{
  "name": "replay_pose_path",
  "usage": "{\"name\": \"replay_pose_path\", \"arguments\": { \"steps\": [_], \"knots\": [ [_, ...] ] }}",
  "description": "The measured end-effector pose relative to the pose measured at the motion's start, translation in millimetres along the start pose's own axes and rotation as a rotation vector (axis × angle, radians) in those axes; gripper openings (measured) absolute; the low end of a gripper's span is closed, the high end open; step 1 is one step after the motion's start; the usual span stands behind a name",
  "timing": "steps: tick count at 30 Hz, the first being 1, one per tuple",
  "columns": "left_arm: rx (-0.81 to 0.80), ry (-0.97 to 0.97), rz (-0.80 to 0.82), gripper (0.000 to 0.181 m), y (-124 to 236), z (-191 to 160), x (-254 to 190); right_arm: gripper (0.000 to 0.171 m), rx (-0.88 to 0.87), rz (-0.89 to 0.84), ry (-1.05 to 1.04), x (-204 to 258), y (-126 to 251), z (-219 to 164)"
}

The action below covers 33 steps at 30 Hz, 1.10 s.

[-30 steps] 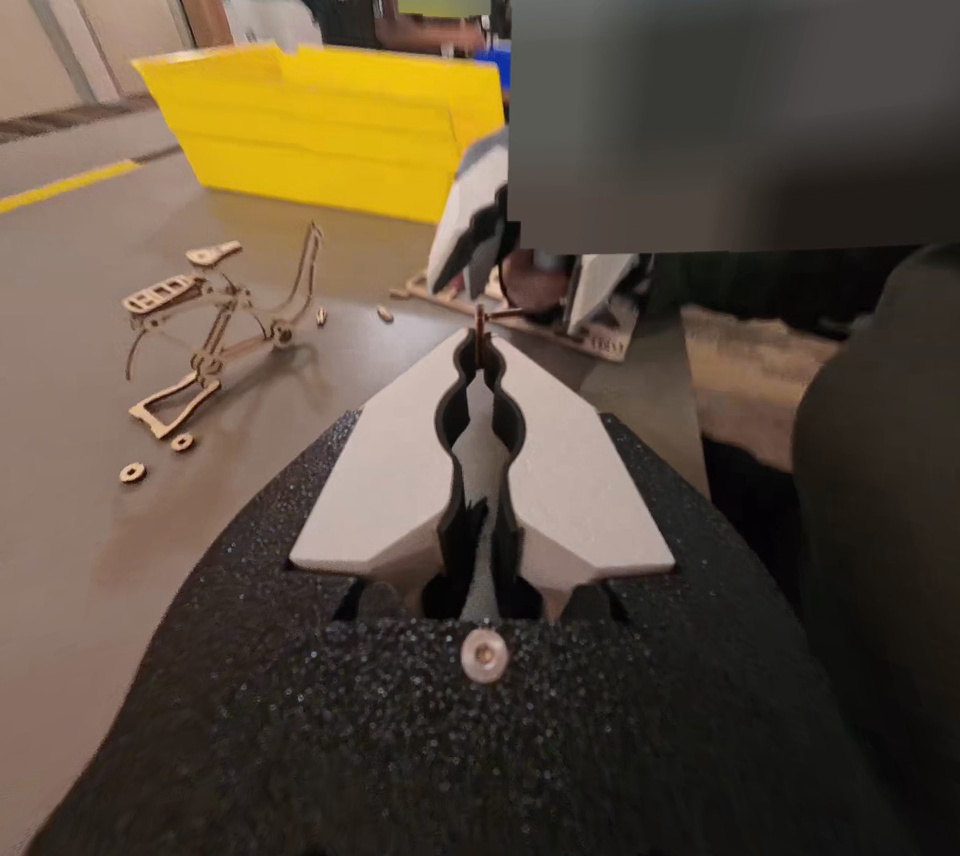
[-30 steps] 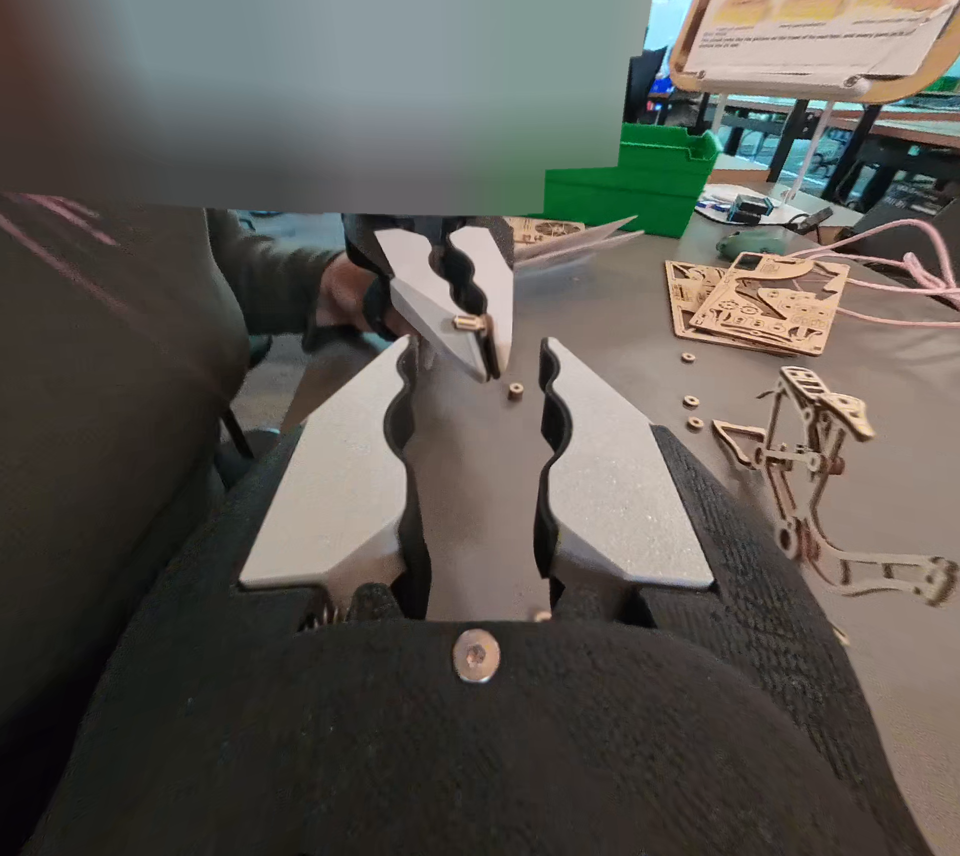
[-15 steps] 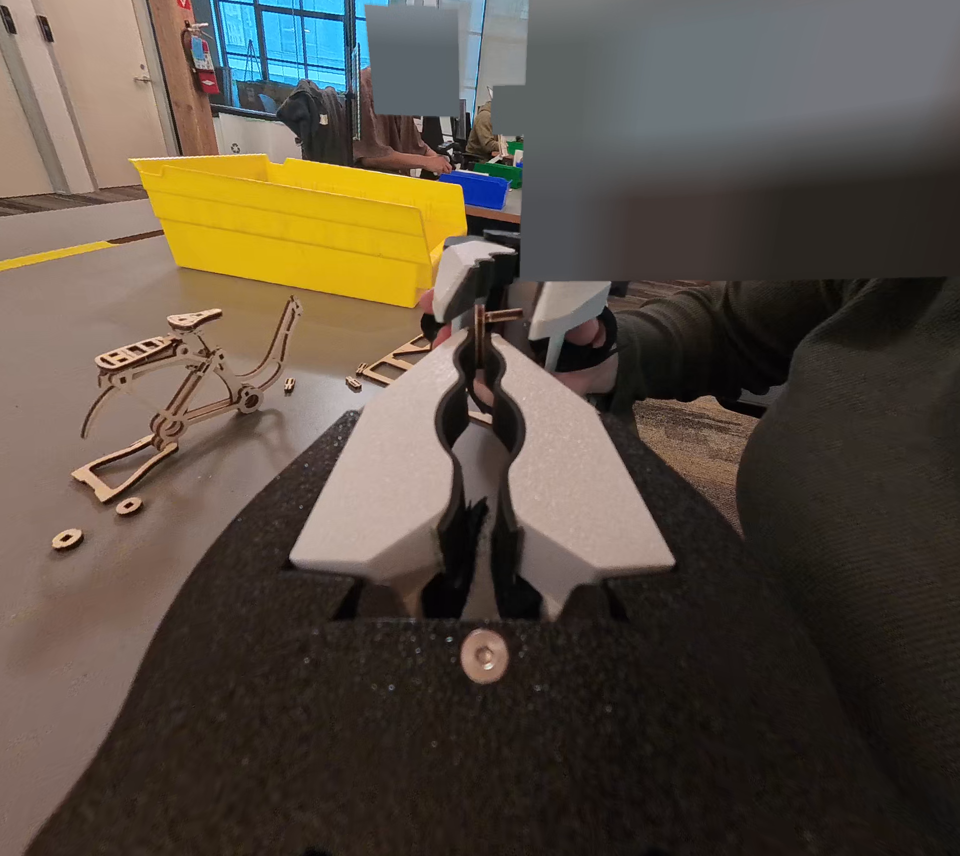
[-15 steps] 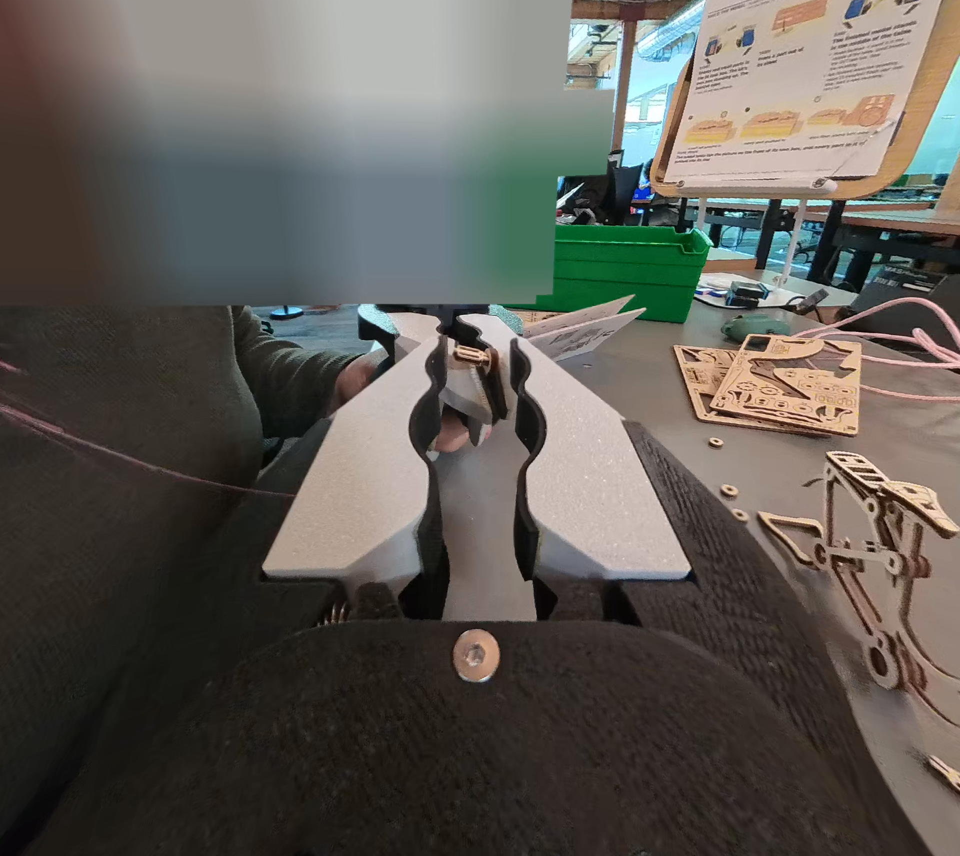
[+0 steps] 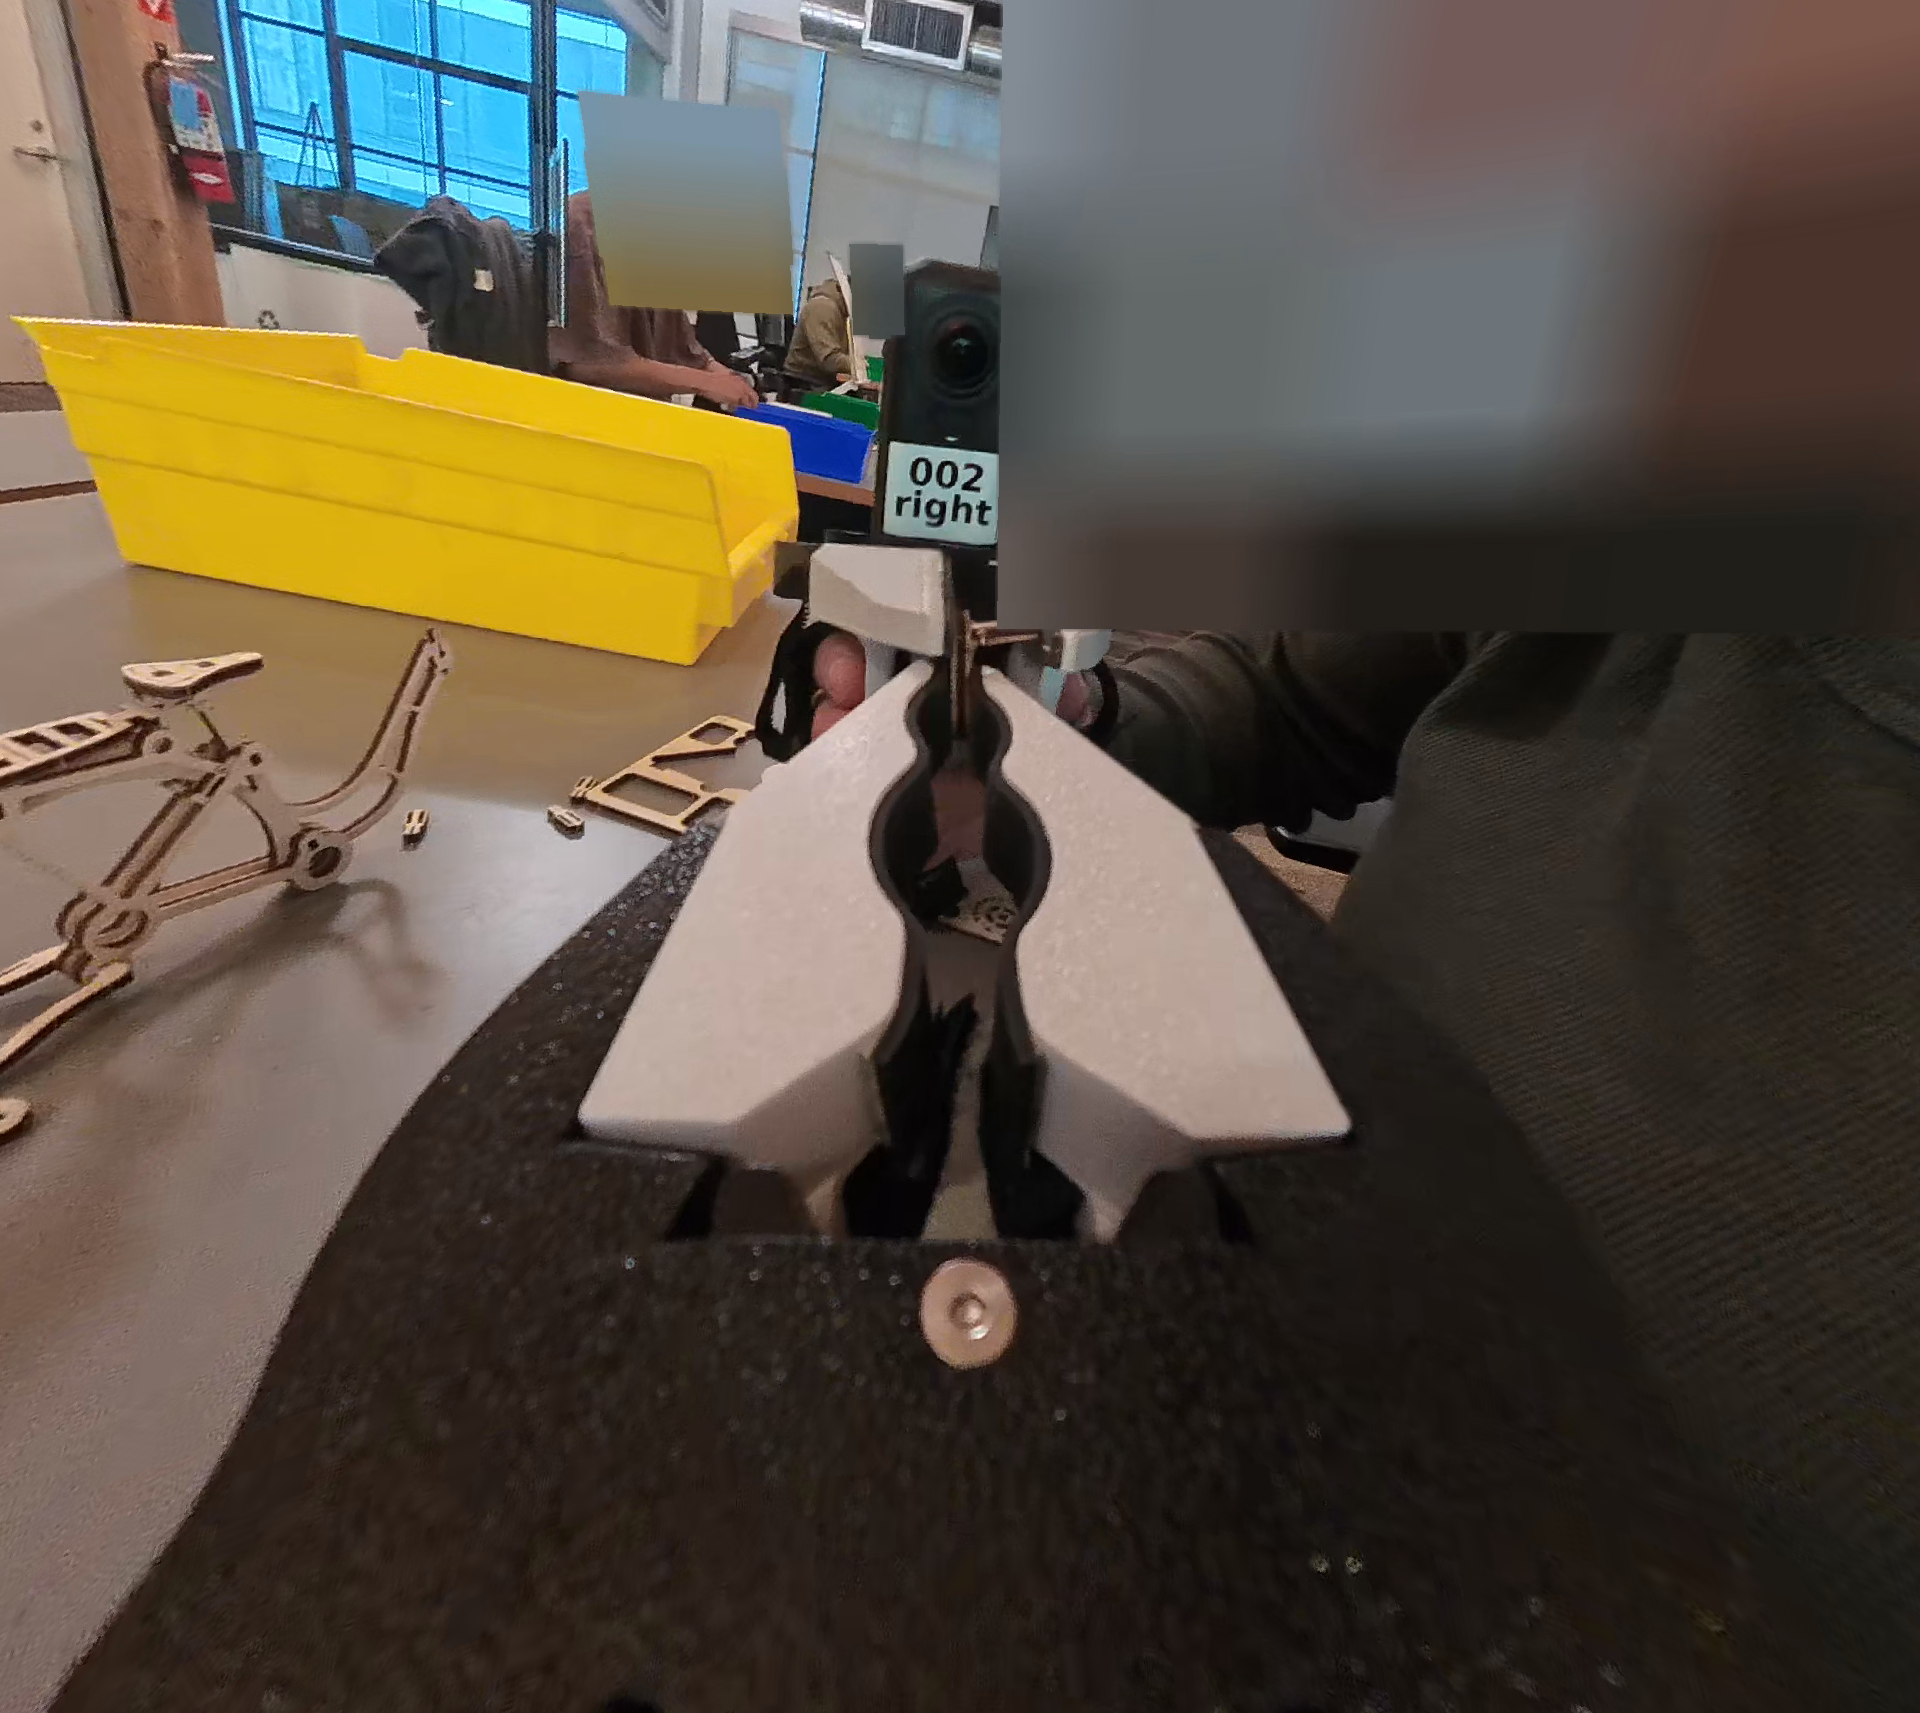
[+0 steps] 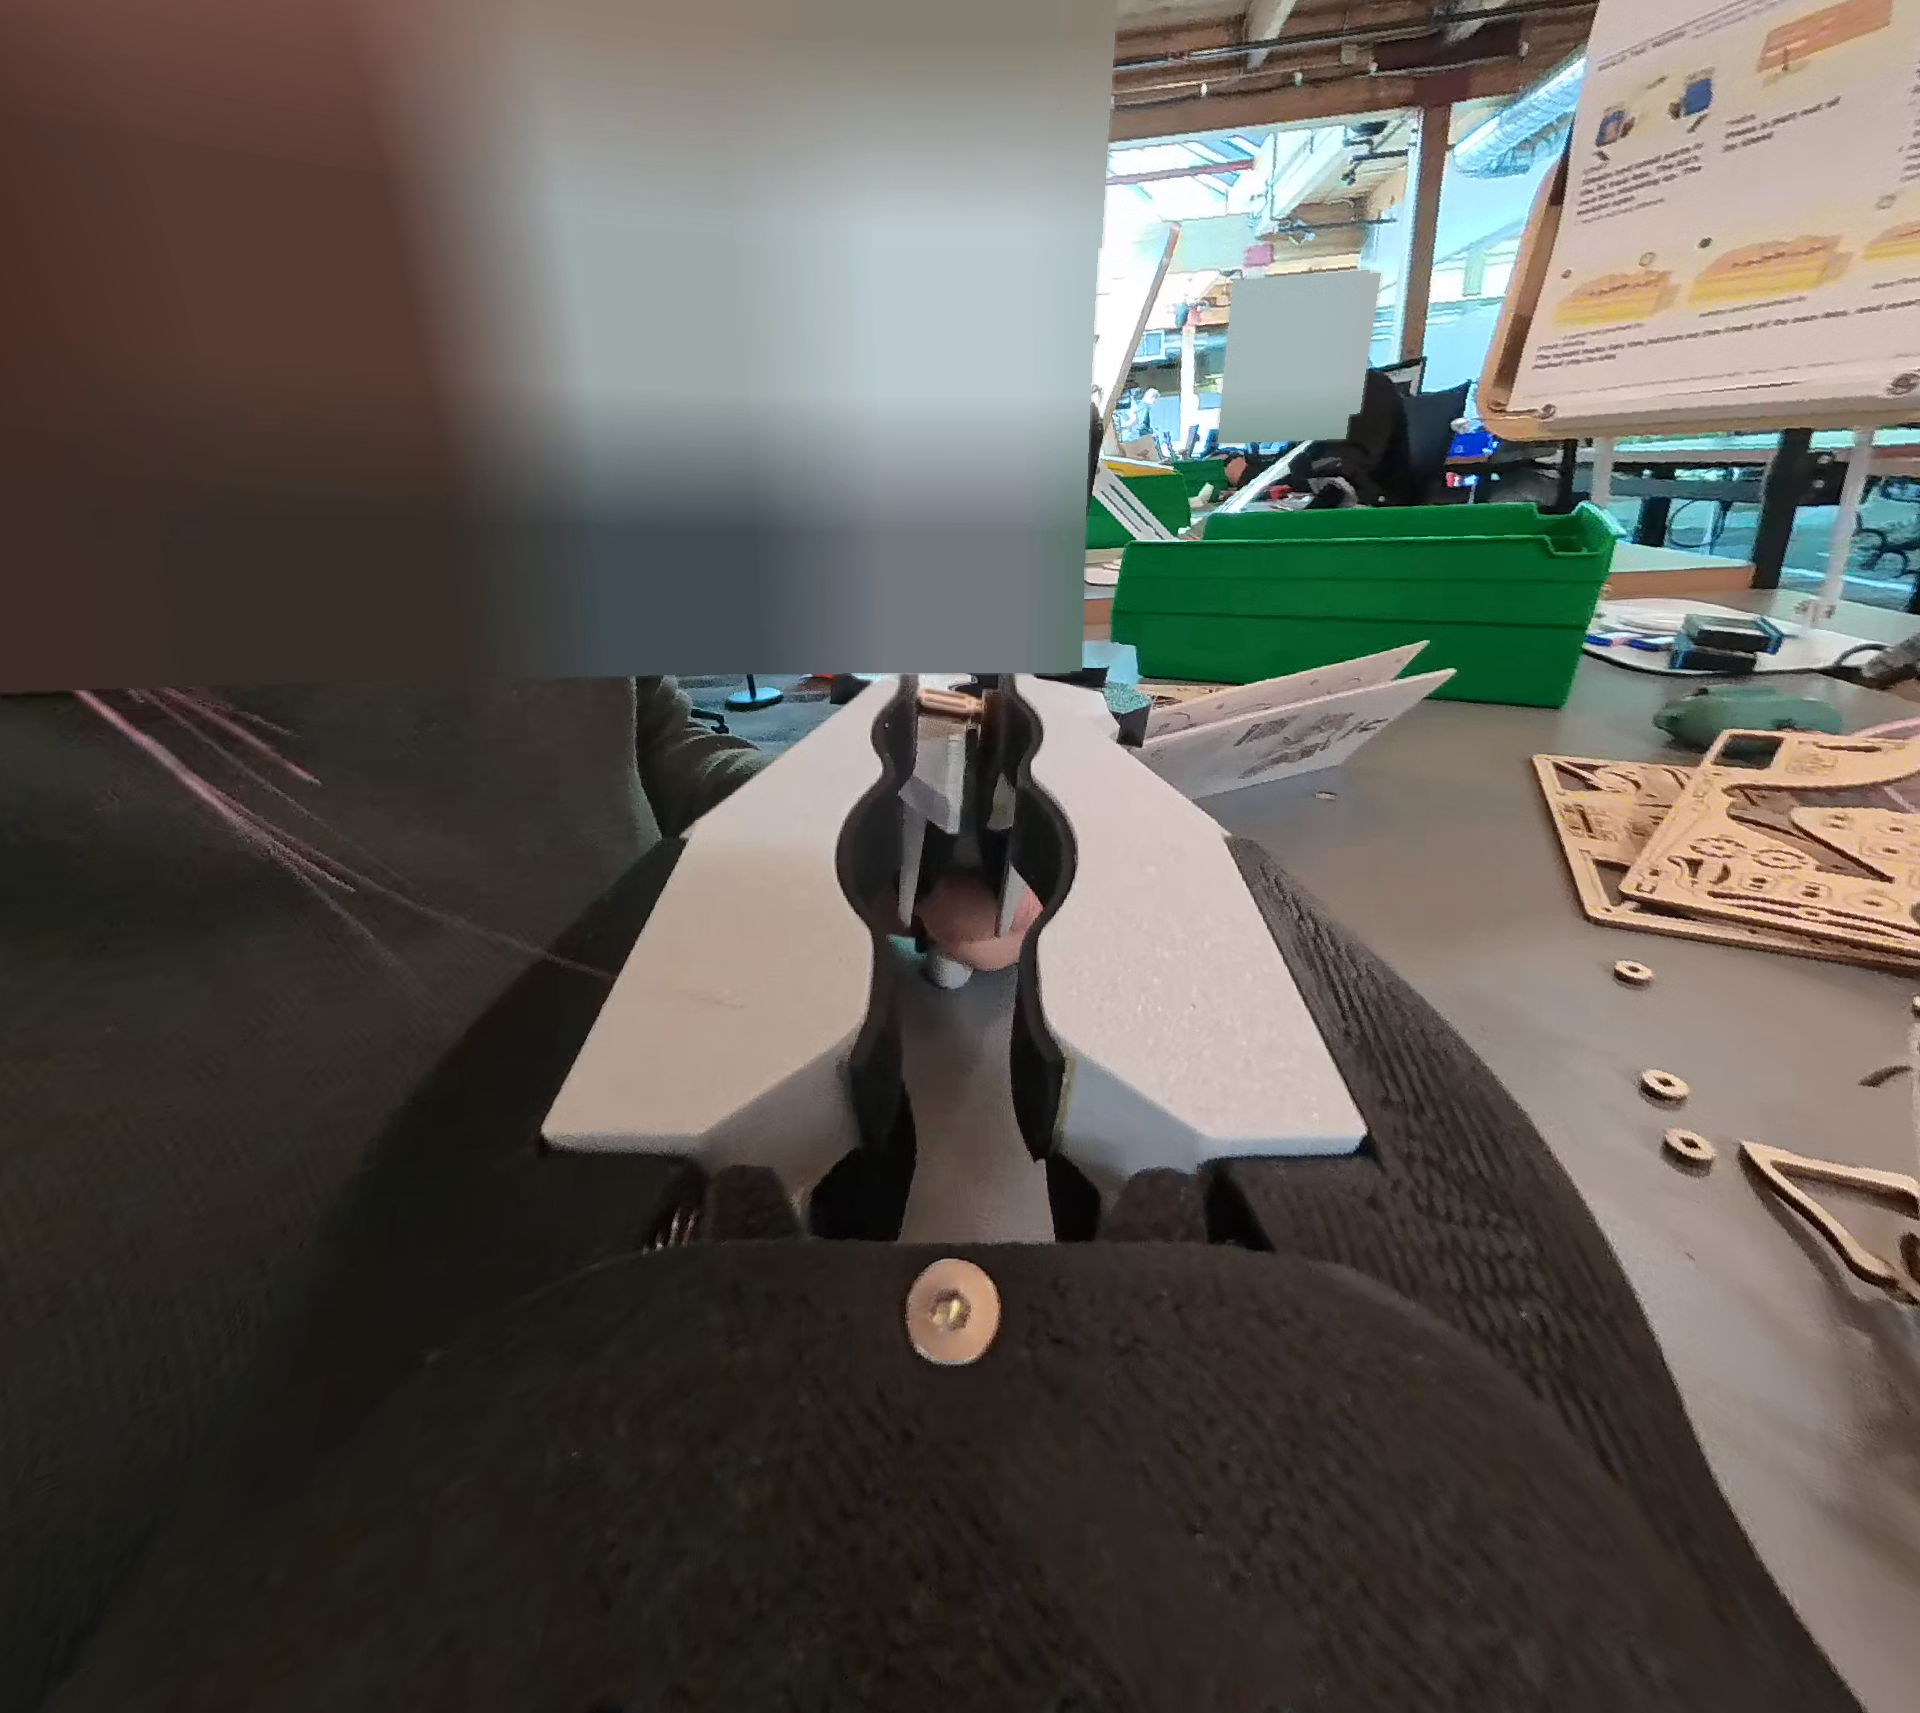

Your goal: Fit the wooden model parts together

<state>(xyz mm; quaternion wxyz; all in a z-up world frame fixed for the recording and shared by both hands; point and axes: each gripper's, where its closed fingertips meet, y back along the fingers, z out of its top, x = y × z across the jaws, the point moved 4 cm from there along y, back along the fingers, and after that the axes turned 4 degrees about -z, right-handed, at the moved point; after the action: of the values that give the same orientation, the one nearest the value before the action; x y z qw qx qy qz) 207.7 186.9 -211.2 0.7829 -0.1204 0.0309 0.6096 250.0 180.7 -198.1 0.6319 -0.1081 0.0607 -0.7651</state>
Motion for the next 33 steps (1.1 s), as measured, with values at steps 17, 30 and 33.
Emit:
{"name": "replay_pose_path", "arguments": {
  "steps": [17,30,33],
  "knots": [
    [0.005,-0.016,-0.018,0.0,-2,-1,-5,0.012,0.027,-0.03,0.14,7,2,1],
    [-0.024,-0.008,0.043,0.0,1,2,3,0.026,0.033,-0.08,0.118,2,5,0],
    [-0.015,-0.026,0.059,0.0,1,2,3,0.021,0.013,-0.096,0.089,-2,10,3]
  ]
}}
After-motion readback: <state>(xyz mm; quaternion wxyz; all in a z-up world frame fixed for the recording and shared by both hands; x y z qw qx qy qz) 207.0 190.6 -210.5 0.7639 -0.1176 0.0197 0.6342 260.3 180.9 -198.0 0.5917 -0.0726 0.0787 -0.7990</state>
